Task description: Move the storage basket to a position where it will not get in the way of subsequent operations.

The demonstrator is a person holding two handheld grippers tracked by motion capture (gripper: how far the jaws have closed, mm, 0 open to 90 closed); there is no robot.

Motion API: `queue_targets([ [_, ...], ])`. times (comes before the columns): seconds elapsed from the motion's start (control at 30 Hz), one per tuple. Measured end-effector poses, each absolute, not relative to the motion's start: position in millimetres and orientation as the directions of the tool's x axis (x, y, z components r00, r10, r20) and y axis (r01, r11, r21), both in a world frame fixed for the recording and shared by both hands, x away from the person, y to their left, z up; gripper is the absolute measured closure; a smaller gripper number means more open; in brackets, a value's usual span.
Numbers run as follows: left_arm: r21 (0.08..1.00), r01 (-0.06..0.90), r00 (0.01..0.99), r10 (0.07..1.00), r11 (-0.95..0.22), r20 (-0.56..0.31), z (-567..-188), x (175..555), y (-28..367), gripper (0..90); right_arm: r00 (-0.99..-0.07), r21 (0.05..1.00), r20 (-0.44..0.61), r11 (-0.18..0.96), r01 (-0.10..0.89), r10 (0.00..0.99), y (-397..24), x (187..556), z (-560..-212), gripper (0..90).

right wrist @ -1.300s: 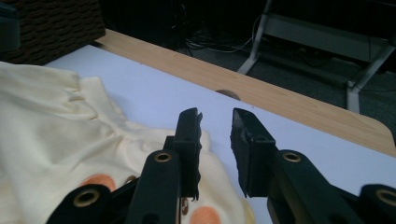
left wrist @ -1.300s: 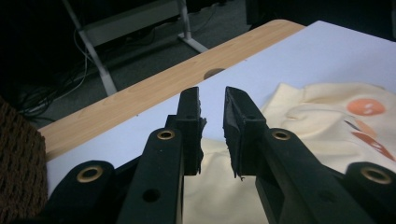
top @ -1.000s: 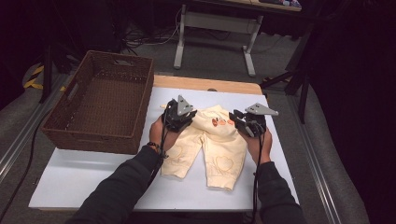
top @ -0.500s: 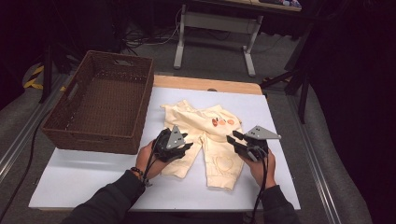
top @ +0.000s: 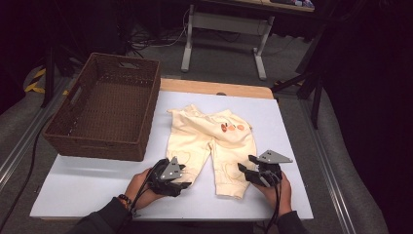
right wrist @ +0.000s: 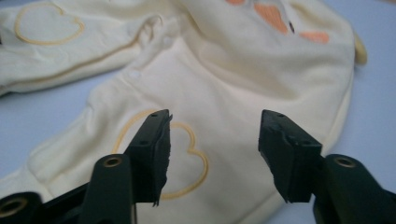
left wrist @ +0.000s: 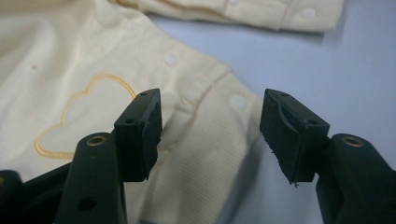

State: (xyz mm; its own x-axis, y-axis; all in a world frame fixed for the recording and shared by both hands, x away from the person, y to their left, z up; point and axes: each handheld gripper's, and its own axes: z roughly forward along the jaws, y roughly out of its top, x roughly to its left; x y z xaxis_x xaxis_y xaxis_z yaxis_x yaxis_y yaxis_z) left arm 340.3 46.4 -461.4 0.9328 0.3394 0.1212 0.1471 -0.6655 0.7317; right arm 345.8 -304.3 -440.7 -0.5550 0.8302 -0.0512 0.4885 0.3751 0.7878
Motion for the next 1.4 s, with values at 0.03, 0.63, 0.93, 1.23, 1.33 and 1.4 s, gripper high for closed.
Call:
queue_targets([
  [0.03, 0.729, 0.157, 0.931, 0.347, -0.666, 0.117, -462, 340, 47, 38.7, -0.541, 0.778, -0.048, 0.371, 0.507, 0.840, -307, 344, -444, 39.9],
  [0.63, 0.745, 0.196, 0.923, 0.376, -0.637, 0.079, -456, 346, 60, 84.4, -0.554, 0.724, 0.022, 0.369, 0.583, 0.832, -318, 340, -448, 85.6],
  [0.93, 0.771, 0.136, 0.947, 0.309, -0.622, 0.083, -439, 317, 71, 84.8, -0.490, 0.797, 0.006, 0.292, 0.529, 0.872, -341, 317, -423, 85.7],
  [1.23, 0.758, 0.124, 0.949, 0.300, -0.641, 0.099, -441, 278, 75, 84.6, -0.470, 0.777, -0.080, 0.351, 0.523, 0.879, -340, 310, -427, 83.0],
  [1.33, 0.764, 0.117, 0.946, 0.306, -0.634, 0.109, -441, 274, 77, 84.2, -0.468, 0.777, -0.101, 0.363, 0.514, 0.878, -340, 309, -427, 79.1],
  [1.4, 0.771, 0.127, 0.945, 0.313, -0.623, 0.097, -441, 274, 81, 84.2, -0.465, 0.786, -0.102, 0.358, 0.505, 0.879, -340, 308, -426, 77.7],
])
